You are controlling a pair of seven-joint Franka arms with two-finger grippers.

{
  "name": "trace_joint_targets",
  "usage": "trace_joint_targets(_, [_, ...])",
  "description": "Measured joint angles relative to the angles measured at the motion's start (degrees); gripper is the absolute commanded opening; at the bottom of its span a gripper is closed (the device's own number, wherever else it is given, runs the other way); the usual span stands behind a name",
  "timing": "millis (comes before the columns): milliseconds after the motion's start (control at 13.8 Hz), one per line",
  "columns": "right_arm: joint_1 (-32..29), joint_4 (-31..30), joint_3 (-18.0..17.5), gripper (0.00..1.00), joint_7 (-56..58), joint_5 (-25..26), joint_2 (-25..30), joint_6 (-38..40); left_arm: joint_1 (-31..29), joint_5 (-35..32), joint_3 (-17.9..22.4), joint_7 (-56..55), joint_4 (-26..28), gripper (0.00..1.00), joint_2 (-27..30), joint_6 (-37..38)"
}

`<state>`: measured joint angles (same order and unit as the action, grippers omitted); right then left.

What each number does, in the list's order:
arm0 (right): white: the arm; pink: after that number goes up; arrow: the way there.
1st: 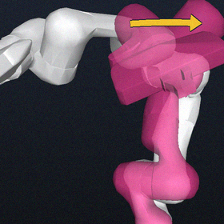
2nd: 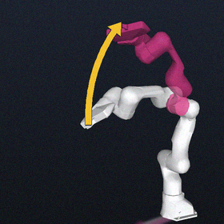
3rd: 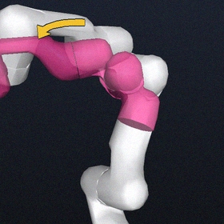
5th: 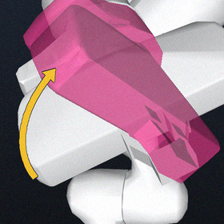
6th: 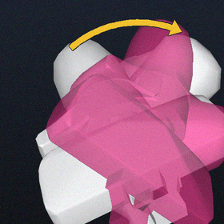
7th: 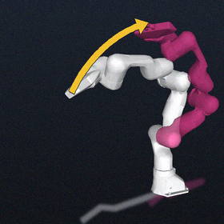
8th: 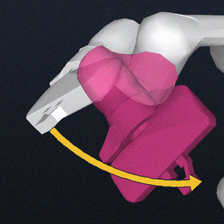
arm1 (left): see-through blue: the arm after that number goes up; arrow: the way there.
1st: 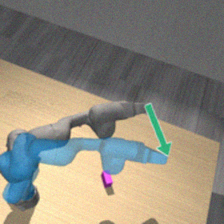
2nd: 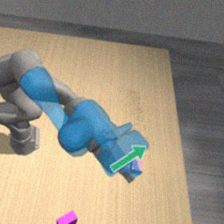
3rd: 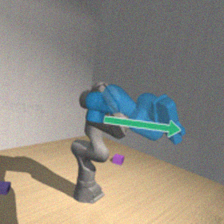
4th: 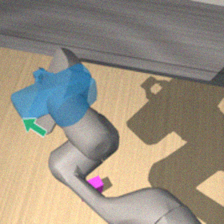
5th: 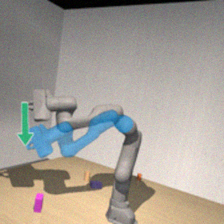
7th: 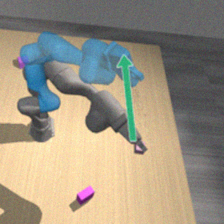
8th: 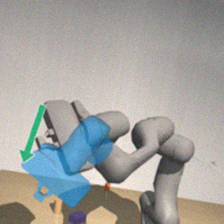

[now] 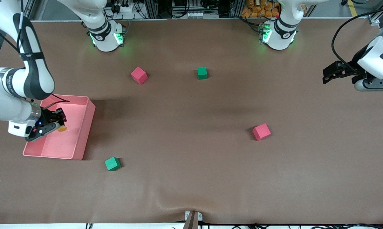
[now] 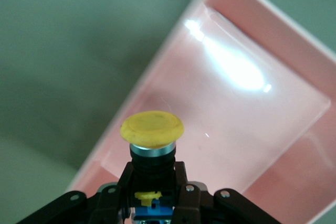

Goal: Place and upright button with both arms
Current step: 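Lift the button out of the tray and carry it to mid-table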

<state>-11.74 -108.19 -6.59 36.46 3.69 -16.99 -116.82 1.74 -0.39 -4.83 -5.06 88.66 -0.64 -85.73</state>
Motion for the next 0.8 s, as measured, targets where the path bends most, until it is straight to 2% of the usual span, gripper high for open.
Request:
trace_joint_targets(218, [5.8, 4.5, -0.2, 0.00, 0.1, -0.1, 0.1, 4.7, 0.1, 0.0, 0.0, 0.0, 0.1, 1.00, -0.4, 0.5])
trace_joint_targets(435, [11.7, 6.8, -0.3, 0.00, -1.3, -1.9, 0.1, 5.2, 0.1, 0.0, -0.1, 0.0, 0.1, 1.00, -0.6, 0.6])
trace_joint_targets(798, [21.6, 12.4, -0.3, 0.03, -14.0, -4.0, -2.6, 4.8, 0.3, 0.0, -0.1, 0.0, 0.1, 1.00, -0.7, 0.6])
